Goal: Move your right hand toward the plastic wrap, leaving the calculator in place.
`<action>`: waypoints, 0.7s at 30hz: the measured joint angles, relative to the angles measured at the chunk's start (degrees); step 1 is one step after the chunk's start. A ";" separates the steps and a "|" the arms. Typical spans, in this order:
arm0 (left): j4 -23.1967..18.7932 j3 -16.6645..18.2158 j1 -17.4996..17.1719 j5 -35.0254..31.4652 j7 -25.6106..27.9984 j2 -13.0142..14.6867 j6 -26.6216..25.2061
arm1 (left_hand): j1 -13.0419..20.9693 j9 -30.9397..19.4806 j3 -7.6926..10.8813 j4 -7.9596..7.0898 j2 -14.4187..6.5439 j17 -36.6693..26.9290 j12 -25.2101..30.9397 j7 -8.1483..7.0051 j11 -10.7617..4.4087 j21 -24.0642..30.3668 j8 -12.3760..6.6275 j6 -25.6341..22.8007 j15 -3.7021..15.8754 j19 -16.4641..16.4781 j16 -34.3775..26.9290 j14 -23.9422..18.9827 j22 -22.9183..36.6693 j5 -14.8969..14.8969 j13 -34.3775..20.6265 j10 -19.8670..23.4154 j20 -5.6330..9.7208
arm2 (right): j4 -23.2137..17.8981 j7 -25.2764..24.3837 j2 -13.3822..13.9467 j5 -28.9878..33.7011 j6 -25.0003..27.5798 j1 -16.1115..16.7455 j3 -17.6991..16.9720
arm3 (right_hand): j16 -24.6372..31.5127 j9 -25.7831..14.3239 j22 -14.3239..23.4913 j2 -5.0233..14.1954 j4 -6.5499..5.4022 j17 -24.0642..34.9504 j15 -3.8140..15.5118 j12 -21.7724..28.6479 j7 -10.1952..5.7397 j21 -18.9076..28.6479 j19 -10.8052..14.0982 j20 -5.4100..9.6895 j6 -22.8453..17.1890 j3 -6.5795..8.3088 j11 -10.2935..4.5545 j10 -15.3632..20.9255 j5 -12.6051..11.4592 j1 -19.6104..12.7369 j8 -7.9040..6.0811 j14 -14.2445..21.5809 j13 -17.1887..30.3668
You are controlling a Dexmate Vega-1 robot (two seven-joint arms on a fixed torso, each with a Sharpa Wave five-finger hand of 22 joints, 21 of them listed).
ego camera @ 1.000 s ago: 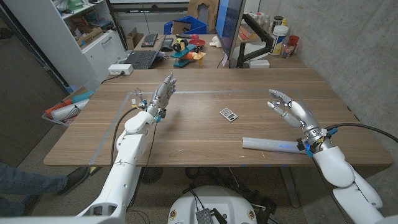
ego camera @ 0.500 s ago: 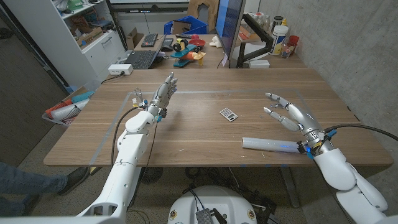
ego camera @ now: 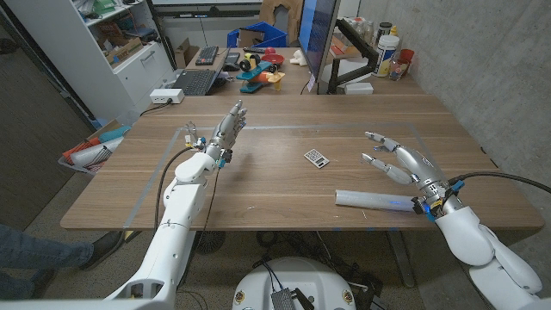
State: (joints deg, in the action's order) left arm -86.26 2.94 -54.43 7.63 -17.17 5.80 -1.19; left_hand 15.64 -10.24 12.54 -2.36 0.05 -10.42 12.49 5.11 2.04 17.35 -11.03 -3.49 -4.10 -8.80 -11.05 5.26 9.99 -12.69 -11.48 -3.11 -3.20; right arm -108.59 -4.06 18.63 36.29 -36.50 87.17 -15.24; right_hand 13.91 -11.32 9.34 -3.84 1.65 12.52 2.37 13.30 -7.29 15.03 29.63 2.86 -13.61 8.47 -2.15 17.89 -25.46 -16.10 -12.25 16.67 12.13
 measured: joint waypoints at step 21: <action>0.37 -0.41 0.76 -0.53 0.11 -0.25 -0.37 | -0.24 0.00 -0.23 0.23 -0.23 0.00 0.00 0.00 0.00 -0.62 0.00 0.00 0.00 -0.01 0.00 0.00 0.00 0.00 0.00 0.00 0.00 | -1.26 -4.03 1.60 7.28 2.72 1.81 -0.07 | -0.39 0.00 0.01 -0.23 0.06 0.15 -0.01 0.00 -1.55 -1.07 0.00 0.00 -0.12 -0.42 -1.34 0.11 -1.10 0.23 0.00 -0.61 0.00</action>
State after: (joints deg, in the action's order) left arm -85.89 2.53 -53.68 7.10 -17.06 5.55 -1.57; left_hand 15.40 -10.24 12.31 -2.13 -0.19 -10.42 12.49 5.11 2.04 16.73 -11.03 -3.49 -4.10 -8.81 -11.05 5.26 9.99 -12.70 -11.48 -3.11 -3.19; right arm -109.85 -8.09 20.22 43.57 -33.78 88.97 -15.31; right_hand 13.52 -11.32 9.35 -4.07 1.71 12.67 2.36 13.30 -8.84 13.96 29.63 2.86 -13.73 8.05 -3.49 18.00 -26.56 -15.87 -12.25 16.06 12.13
